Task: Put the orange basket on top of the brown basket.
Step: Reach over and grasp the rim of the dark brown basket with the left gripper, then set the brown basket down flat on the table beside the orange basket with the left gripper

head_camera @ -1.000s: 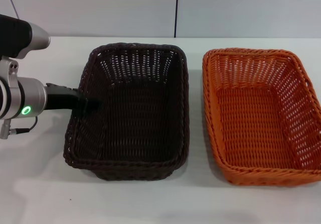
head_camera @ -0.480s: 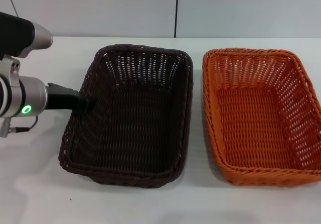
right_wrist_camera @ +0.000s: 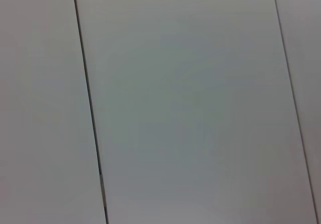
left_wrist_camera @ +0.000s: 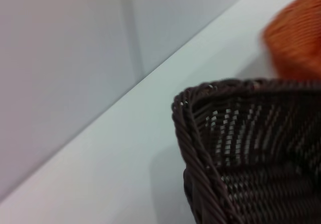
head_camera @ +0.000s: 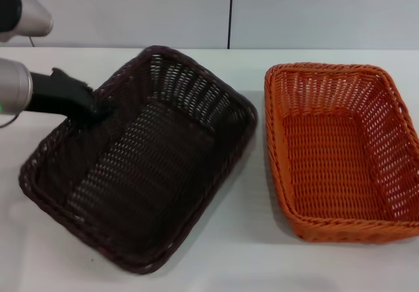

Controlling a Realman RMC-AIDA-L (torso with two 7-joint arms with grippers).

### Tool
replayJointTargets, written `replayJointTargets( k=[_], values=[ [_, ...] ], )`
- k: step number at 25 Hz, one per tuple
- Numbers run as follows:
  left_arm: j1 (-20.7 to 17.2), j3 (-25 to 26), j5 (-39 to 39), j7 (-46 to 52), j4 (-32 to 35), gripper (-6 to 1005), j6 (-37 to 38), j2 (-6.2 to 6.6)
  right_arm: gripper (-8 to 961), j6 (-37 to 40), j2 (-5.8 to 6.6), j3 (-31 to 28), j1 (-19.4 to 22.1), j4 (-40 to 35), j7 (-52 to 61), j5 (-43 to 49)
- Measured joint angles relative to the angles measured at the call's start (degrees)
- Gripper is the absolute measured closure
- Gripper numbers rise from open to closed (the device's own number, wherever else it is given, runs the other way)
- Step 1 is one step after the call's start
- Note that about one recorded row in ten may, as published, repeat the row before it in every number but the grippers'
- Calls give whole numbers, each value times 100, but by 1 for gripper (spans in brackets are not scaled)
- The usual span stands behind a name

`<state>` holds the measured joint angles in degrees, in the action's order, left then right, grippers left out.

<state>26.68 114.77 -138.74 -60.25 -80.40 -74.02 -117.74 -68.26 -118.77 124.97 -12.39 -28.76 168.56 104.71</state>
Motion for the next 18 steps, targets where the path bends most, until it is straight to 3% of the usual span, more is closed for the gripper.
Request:
replayJointTargets(
  k=[6, 12, 18],
  values=[
    [724, 994, 647, -1766, 729, 773, -879, 78, 237, -5, -14, 5, 44, -57, -17, 1],
    [1504, 934, 619, -2560, 1599, 807, -839, 208, 237, -4, -14, 43, 47, -124, -37, 1],
    [1664, 781, 498, -2614, 1884, 764, -272, 148, 237, -4, -14, 43, 45, -103, -40, 1]
  ],
)
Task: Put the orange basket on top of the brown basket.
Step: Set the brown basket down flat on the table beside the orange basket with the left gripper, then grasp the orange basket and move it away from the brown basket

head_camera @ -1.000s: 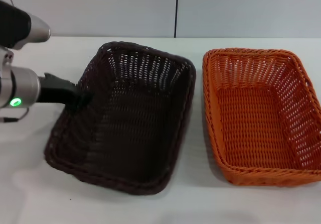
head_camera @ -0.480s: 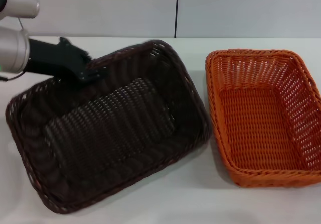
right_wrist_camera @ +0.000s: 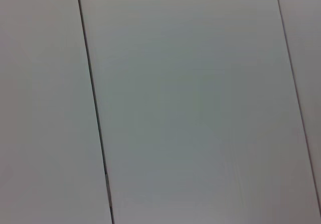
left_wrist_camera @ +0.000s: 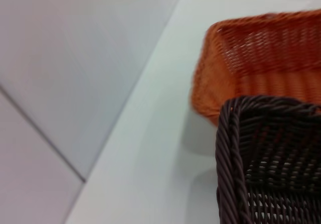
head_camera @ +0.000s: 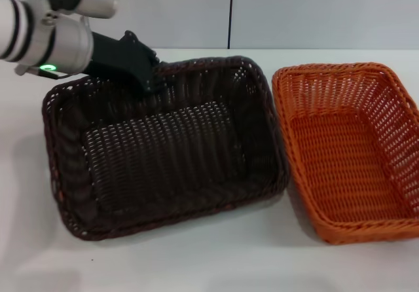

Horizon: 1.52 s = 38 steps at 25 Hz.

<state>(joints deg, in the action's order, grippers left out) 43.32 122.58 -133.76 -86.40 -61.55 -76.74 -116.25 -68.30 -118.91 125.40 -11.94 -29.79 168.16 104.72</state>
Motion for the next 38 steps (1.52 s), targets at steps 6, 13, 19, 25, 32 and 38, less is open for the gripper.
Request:
replayJointTargets(
  k=[6, 13, 19, 25, 32, 38],
  values=[
    [-62, -325, -123, 74, -10, 701, 788, -166, 237, 9, 1, -23, -12, 18, -11, -1],
    [-323, -608, 286, 75, -286, 627, 1656, -205, 237, 43, 9, -32, -43, 25, -12, -3],
    [-1936, -2327, 2516, 250, -1341, 351, 5150, -206, 236, 3, 56, -95, -69, -137, -11, 374],
    [-3196, -4440, 3425, 1787, -1447, 167, 10305, -171, 236, 643, 328, -665, -74, -1256, 11, 1493],
    [-3670, -5170, 760, 5930, 559, 156, 13377, -197, 236, 4612, 870, -2042, -195, -3864, 22, 2576],
    [-3386, -5210, 406, 7145, 2376, 158, 13685, -222, 236, 9901, 990, -3627, -714, -6185, -502, 2862]
  ],
)
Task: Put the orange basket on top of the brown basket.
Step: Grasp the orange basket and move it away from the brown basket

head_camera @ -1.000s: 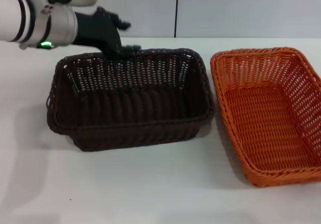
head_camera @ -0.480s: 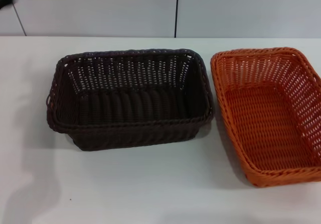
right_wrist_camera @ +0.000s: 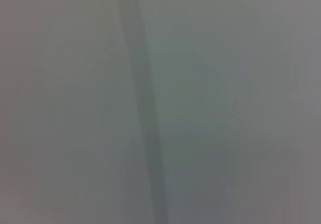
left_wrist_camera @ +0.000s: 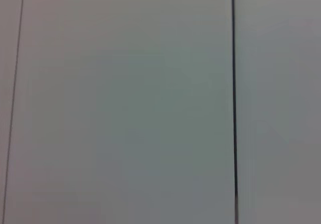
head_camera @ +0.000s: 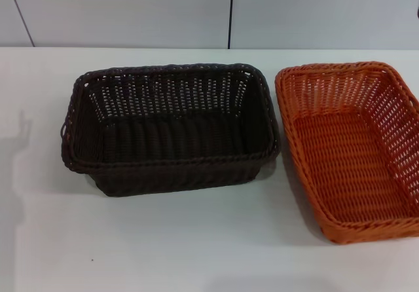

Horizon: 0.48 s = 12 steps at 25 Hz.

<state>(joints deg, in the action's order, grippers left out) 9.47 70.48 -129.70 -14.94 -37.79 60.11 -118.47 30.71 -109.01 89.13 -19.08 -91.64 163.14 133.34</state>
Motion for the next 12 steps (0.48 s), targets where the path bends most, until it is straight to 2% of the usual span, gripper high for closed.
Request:
replayJointTargets(
  k=[1, 2, 3, 4, 7, 8, 9, 10, 12],
  values=[
    [86, -1, -82, 370, 436, 158, 33, -7, 236, 917, -21, -331, -171, -300, -218, -71],
    [107, 3, -112, 480, 572, 158, 39, -7, 236, 1881, -60, -646, -353, -554, -441, -148],
    [132, 24, -163, 686, 781, 159, 51, -8, 236, 3567, -225, -1256, -697, -879, -881, -280],
    [132, 24, -163, 686, 781, 159, 51, -8, 236, 3567, -225, -1256, -697, -879, -881, -280],
    [142, 61, -206, 780, 899, 159, 13, -9, 237, 5956, -514, -2018, -1068, -1223, -1556, -322],
    [143, 78, -185, 785, 914, 159, -86, -10, 237, 7197, -597, -2304, -1232, -1369, -1869, -301],
    [143, 78, -185, 785, 914, 159, -86, -10, 237, 7197, -597, -2304, -1232, -1369, -1869, -301],
    [149, 89, -97, 788, 930, 159, -184, -8, 237, 8016, -611, -2433, -1271, -1461, -2048, -270],
    [153, 90, -61, 788, 945, 159, -206, -7, 237, 8294, -612, -2479, -1247, -1513, -2106, -214]
  ],
)
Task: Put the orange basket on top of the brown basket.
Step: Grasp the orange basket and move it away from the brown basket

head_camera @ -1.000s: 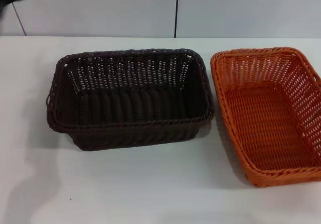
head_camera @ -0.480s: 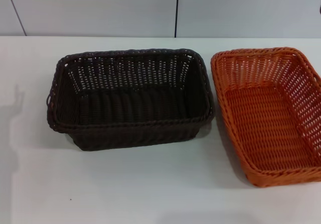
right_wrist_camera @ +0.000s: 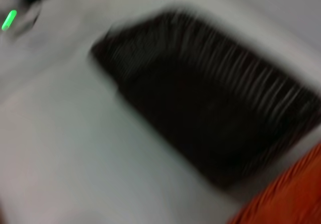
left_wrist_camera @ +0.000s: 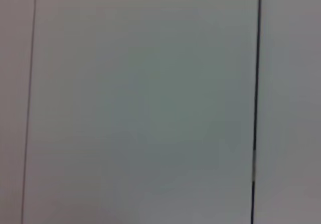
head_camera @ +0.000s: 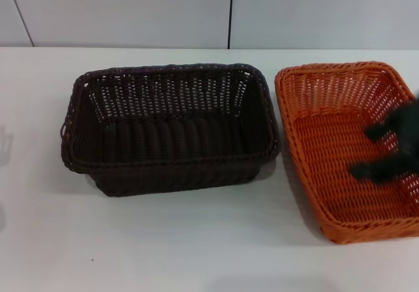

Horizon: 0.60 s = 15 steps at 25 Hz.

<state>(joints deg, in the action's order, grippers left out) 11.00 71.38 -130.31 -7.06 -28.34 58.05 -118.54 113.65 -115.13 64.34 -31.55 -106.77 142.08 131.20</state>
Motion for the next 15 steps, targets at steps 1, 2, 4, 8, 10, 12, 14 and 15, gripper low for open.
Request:
replayJointTargets(
  k=[1, 2, 4, 8, 10, 12, 14, 15],
  values=[
    [16, 0, 48, -6, 45, 159, -20, 3, 237, 363, 8, -115, 58, -100, -81, 130],
    [16, 0, 48, -6, 45, 159, -20, 3, 237, 363, 8, -115, 58, -100, -81, 130],
    [50, -1, 92, -27, 119, 159, -29, 4, 237, 665, 18, -208, 110, -166, -150, 208],
    [74, -3, 220, -30, 160, 159, -126, 6, 236, 990, 35, -178, 222, -188, -319, 446],
    [92, -5, 246, -31, 162, 159, -156, 6, 236, 1015, 11, -120, 256, -142, -385, 590],
    [110, -6, 257, -35, 163, 159, -167, 7, 236, 1026, -31, -47, 279, -29, -445, 656],
    [116, -7, 256, -35, 164, 159, -169, 4, 236, 999, -96, 77, 302, 111, -531, 773],
    [117, -10, 254, -36, 165, 159, -172, 2, 236, 965, -145, 136, 311, 149, -587, 893]
  ],
)
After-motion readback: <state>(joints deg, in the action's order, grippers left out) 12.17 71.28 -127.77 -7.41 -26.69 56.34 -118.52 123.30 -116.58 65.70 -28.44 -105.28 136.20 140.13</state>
